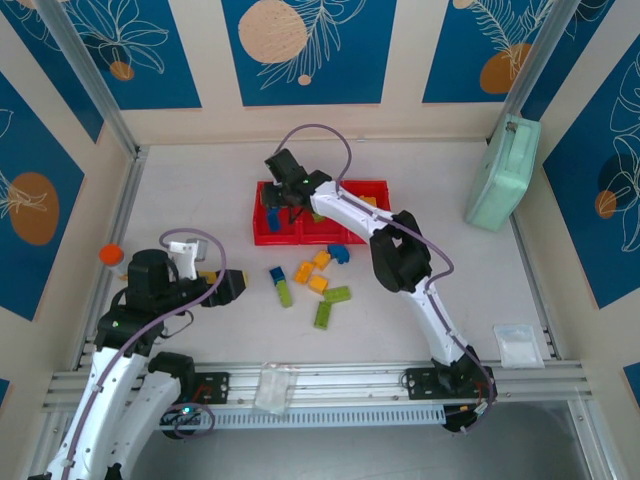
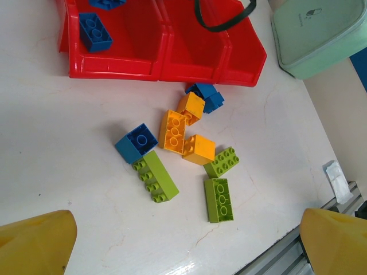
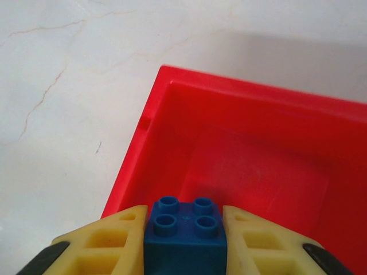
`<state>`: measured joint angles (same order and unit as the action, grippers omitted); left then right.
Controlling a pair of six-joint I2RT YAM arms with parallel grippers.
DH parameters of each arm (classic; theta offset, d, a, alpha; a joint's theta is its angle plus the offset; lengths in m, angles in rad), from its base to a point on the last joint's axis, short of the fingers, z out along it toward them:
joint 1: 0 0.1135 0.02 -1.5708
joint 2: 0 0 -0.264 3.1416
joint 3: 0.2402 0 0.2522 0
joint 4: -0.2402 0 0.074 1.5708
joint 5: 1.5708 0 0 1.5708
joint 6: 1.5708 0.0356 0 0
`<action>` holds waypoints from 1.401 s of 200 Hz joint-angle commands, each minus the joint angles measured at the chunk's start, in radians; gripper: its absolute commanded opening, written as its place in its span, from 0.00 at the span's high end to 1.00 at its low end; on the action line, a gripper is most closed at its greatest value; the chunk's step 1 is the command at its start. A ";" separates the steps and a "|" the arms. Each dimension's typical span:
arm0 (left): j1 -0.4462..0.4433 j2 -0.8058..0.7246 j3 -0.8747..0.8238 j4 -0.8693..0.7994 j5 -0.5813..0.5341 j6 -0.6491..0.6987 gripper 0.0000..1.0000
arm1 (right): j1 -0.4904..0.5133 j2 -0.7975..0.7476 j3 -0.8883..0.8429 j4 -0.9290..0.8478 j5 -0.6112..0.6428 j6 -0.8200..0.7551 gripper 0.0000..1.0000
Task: Sort the legos into containers by color
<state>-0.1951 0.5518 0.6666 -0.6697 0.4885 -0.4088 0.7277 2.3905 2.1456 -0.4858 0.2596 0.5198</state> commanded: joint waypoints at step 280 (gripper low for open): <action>-0.021 -0.050 0.050 -0.018 -0.042 0.143 0.01 | 0.247 -0.738 -0.782 -0.214 -0.043 0.192 0.07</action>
<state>-0.2062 0.5308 0.6926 -0.6746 0.4610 -0.2817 0.9298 1.6398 1.4078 -0.6903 0.2588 0.6479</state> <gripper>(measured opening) 0.995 0.949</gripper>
